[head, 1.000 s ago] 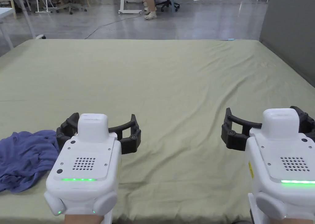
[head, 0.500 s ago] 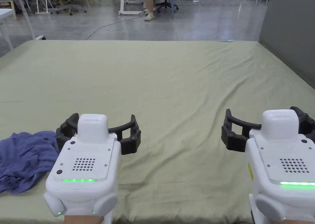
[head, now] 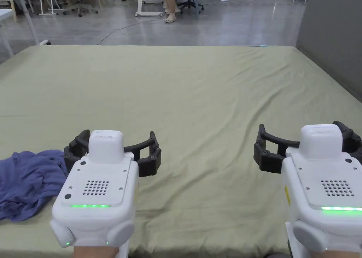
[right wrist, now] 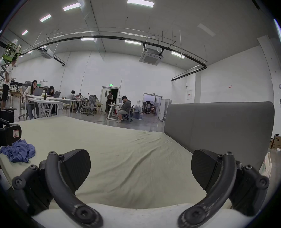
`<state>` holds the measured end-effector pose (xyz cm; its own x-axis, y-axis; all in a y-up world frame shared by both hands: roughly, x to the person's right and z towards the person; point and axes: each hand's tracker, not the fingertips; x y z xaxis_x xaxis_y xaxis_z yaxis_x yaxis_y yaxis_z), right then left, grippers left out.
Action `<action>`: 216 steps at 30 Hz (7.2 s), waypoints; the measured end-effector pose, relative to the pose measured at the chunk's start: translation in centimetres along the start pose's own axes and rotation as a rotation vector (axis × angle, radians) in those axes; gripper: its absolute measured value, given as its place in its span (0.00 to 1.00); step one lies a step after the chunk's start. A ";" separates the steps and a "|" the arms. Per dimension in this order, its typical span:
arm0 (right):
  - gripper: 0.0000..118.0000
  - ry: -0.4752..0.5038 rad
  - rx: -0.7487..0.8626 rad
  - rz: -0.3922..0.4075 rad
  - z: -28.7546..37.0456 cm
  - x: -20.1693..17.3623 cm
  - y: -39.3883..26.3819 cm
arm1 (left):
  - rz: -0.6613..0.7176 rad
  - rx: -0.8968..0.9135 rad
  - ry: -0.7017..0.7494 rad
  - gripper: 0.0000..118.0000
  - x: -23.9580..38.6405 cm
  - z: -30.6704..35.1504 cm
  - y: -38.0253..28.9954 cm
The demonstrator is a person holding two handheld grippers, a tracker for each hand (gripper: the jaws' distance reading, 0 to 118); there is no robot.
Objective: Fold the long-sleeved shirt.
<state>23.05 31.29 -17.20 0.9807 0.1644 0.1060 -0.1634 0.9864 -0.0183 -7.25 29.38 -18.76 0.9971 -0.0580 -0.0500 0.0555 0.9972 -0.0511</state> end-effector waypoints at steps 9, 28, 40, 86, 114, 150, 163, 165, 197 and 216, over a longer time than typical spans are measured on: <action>1.00 -0.007 0.000 0.007 -0.1 0.0 0.0 | 0.011 0.009 -0.015 1.00 -0.1 0.0 0.1; 1.00 -0.005 -0.001 0.004 -0.4 -0.1 0.1 | 0.008 0.010 -0.045 1.00 0.4 -0.3 0.3; 1.00 -0.014 -0.008 0.002 -0.8 0.3 0.2 | 0.007 0.006 -0.032 1.00 0.3 -0.8 0.6; 0.00 0.232 -0.007 -0.052 -3.2 -9.9 2.5 | 0.021 0.014 0.160 0.02 -6.7 2.3 2.6; 0.00 0.691 -0.011 -0.040 -2.1 -28.5 3.4 | 0.090 -0.700 0.288 1.00 -26.3 -10.6 -3.3; 0.00 0.275 -0.144 -0.041 -6.9 -9.9 -0.4 | -0.030 -0.683 -0.475 0.17 4.8 -25.8 -0.6; 0.00 -0.007 -0.241 -0.045 -4.7 3.6 -1.9 | -0.148 -0.815 -0.658 0.18 24.1 -23.3 -6.5; 0.00 -0.001 -0.251 -0.058 -4.9 3.4 -2.1 | -0.050 -0.765 -0.595 0.43 21.1 -22.1 -5.1; 0.00 0.086 -0.282 -0.063 -2.6 -0.5 -2.6 | 0.118 -0.730 -0.341 0.70 2.3 -17.2 -3.6; 0.23 0.111 -0.536 -0.108 -11.1 1.1 -7.7 | -0.017 -0.881 -0.428 0.00 9.3 -29.2 -7.5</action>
<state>26.63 23.84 -27.97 0.9990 0.0324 0.0303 -0.0120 0.8543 -0.5197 0.08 19.93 -47.93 0.9410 0.1240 0.3150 0.1841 0.5932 -0.7837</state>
